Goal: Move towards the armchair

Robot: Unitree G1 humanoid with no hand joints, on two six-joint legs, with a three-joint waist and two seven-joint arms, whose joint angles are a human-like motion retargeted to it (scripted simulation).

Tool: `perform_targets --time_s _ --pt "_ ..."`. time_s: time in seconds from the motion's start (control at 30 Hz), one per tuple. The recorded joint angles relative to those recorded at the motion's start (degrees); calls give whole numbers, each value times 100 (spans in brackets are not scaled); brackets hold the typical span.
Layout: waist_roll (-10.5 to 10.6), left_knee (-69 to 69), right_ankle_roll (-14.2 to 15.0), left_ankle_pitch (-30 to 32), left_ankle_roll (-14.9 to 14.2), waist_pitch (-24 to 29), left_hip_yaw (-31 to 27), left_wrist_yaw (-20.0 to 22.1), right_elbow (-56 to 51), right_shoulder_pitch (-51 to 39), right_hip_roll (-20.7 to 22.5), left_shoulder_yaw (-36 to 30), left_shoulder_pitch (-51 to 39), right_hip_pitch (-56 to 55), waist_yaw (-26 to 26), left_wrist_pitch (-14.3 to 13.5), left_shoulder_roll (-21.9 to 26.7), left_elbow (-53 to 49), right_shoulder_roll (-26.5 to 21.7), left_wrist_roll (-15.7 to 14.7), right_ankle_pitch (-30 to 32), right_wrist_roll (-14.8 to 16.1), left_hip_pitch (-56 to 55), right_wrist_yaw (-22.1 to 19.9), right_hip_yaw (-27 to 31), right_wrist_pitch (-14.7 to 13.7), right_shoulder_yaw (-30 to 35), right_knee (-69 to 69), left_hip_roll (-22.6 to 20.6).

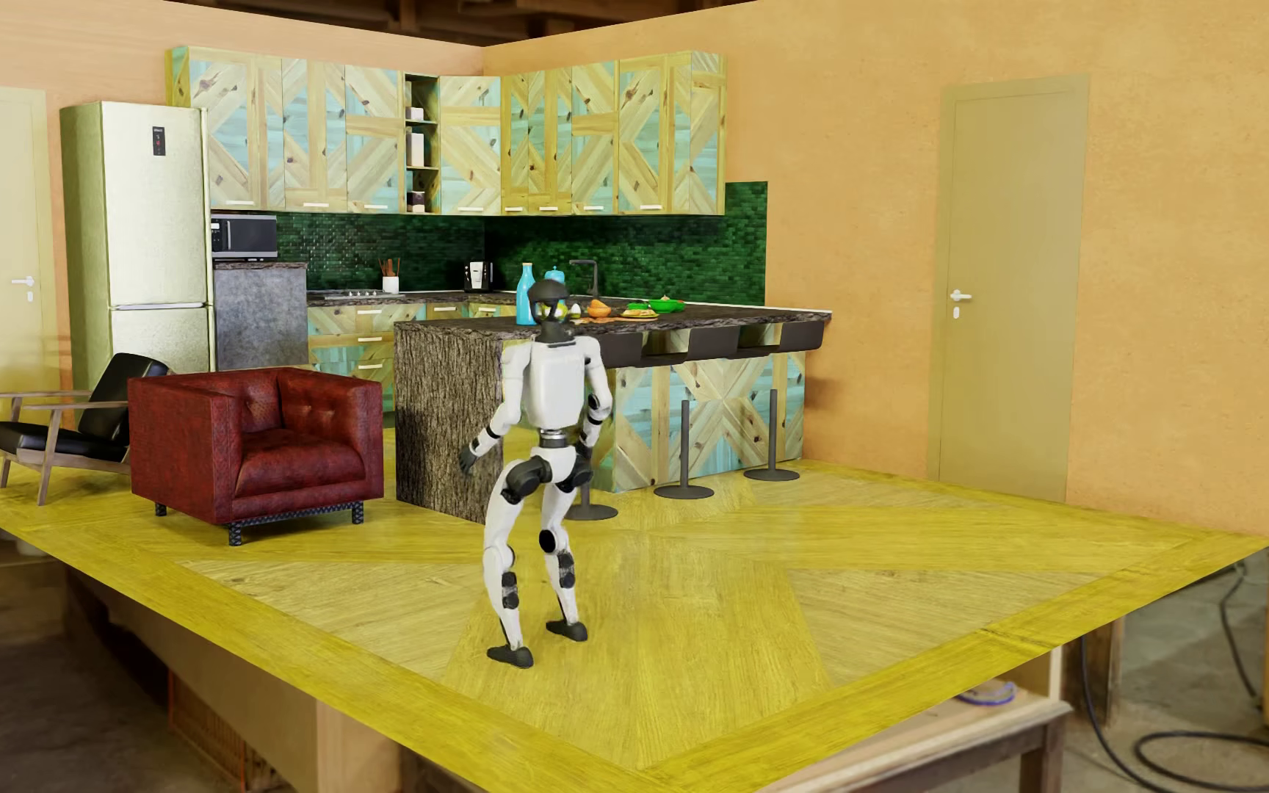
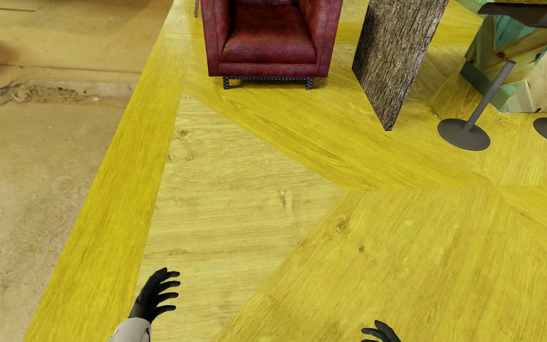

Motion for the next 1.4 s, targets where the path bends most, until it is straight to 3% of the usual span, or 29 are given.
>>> perform_targets --time_s 0.03,0.13,0.23,0.27,0.33,0.4,0.43,0.47,0.53,0.57,0.6,0.63,0.67,0.73,0.8,0.87,0.93,0.97,1.0,1.03,1.07,1.13,1.17,1.2,1.23,1.27,1.33,1.37,1.4 --pt "148 540 -252 78 -21 63 -86 -38 121 -31 98 -28 -45 107 73 18 -180 94 -138 52 -47 -79 -151 -123 1 -22 27 24 44" --pt "572 -92 -240 -301 -107 181 -146 -381 -22 52 154 76 716 381 195 5 -112 265 323 251 -463 -217 152 -592 -39 -386 136 84 139" --pt "652 -456 -198 -484 -74 360 -11 -388 -15 -254 54 58 794 667 244 664 110 70 277 101 -818 -194 627 -380 57 -825 205 62 47" --pt "594 -315 -196 -445 -97 472 -3 -298 -16 -253 6 5 525 787 203 704 133 69 242 24 -946 -170 677 -319 74 -901 290 83 2" --pt "614 1105 -184 577 -274 574 -93 -150 1 153 29 145 158 1134 202 459 -159 -71 132 -92 -1003 -161 7 -397 119 -949 379 -226 -13" --pt "664 370 -173 165 -444 437 -147 -219 -136 307 78 329 352 1335 326 -90 -41 84 244 -137 -1222 -60 -540 -711 130 -719 155 -278 123" --pt "676 -131 -264 360 -462 499 -234 -281 -301 70 96 386 461 1298 364 -265 125 245 366 -91 -1359 -19 -702 -932 115 -561 215 223 114" --pt "590 53 -600 361 -47 546 -243 -327 -331 -227 60 347 512 871 361 -299 357 330 317 -11 -1064 -13 -693 -1058 143 -431 457 1383 33" --pt "370 -85 -1316 158 -122 409 -207 -161 -294 -381 95 400 624 33 307 -294 415 462 270 136 621 -147 -354 -850 174 -167 357 2718 22" --pt "157 -356 -1385 149 -150 263 -203 0 -247 -231 120 300 599 -147 206 -241 393 496 431 148 263 -276 -104 -591 123 -30 134 2558 -10" --pt "-10 -420 -1141 46 -195 190 -147 101 -414 -38 123 198 501 -235 186 -68 218 224 382 132 -398 -462 74 -357 44 131 105 1884 -2" --pt "-123 31 -732 -77 -235 171 -110 127 -270 107 26 20 285 -136 245 114 33 -7 202 130 -637 -644 3 -183 -2 178 8 584 -21" --pt "62 1001 -411 170 -229 199 -192 54 189 157 98 -45 79 53 396 210 -250 87 -92 166 -578 -759 -342 -171 -129 147 89 496 115" --pt "365 710 -374 234 -144 187 -106 -371 20 208 187 99 437 390 374 72 -176 217 54 209 -789 -569 -587 -470 -203 90 308 360 222" --pt "619 267 -307 -123 -79 166 -128 -738 -73 -61 239 219 856 679 505 -141 162 370 234 211 -1081 -148 -455 -571 -215 -228 320 341 243" --pt "537 96 -312 -300 -41 258 -80 -674 -173 -531 174 447 916 927 523 2 454 345 432 105 -1227 183 -135 -496 -51 -575 325 331 122" --pt "303 -421 -1292 -283 -60 391 -4 -227 -226 -459 208 427 548 705 284 55 385 300 483 -115 -734 348 358 -282 101 -714 327 1088 58" --pt "218 -629 -1595 -329 -78 398 -41 7 -160 -220 210 378 401 732 104 -82 250 290 368 -220 -731 317 588 -157 93 -689 264 1030 46" --pt "136 -184 -1453 -242 -164 422 -55 175 -51 -15 159 221 229 892 3 -141 73 139 138 -270 -1103 176 481 -76 94 -593 183 497 33" --pt "40 583 -310 81 -306 434 -95 277 194 196 45 54 74 1249 -17 -168 -172 156 22 -289 -1356 -9 209 -126 133 -523 277 -29 -24" --pt "97 1182 -282 492 -449 442 -89 247 299 299 120 -233 166 1457 -11 -73 -155 62 9 -311 -1407 -179 -111 -316 116 -417 538 -191 68" --pt "384 707 -267 78 -637 519 19 -163 -17 190 188 336 429 1633 287 116 -199 183 205 -247 -1612 -308 -690 -818 114 -206 320 59 -24" --pt "542 392 -621 146 -524 595 -51 -373 -462 -63 261 388 448 1297 403 142 88 382 405 -199 -1468 -348 -827 -1042 169 -98 136 1020 -148" --pt "564 330 -974 71 185 580 -60 -460 -303 -313 264 397 429 691 344 123 331 490 310 -112 -477 -380 -697 -1098 159 -135 391 2171 -228" --pt "497 167 -1337 18 403 523 -22 -456 -128 -384 216 467 466 187 385 26 434 453 263 -22 359 -359 -489 -1038 132 -171 521 2711 -273" --pt "437 -46 -1361 -17 8 395 -44 -389 -223 -251 185 462 544 -188 309 -259 463 600 352 51 222 -322 -280 -832 -1 -144 343 2599 -248" --pt "229 -140 -863 -275 93 336 55 -263 -453 -47 32 122 470 -423 161 -145 187 119 333 171 -573 -438 214 -261 -168 -23 79 1062 -223" --pt "231 404 -472 -383 -39 278 12 -271 -37 -79 25 -36 141 -275 102 20 -92 175 100 269 -181 -575 121 -33 -126 -44 92 496 -190" --pt "230 1120 -488 141 -69 271 18 -331 87 -70 64 -199 48 -168 95 205 -116 80 33 353 -312 -654 -154 39 -58 -48 177 527 -188"
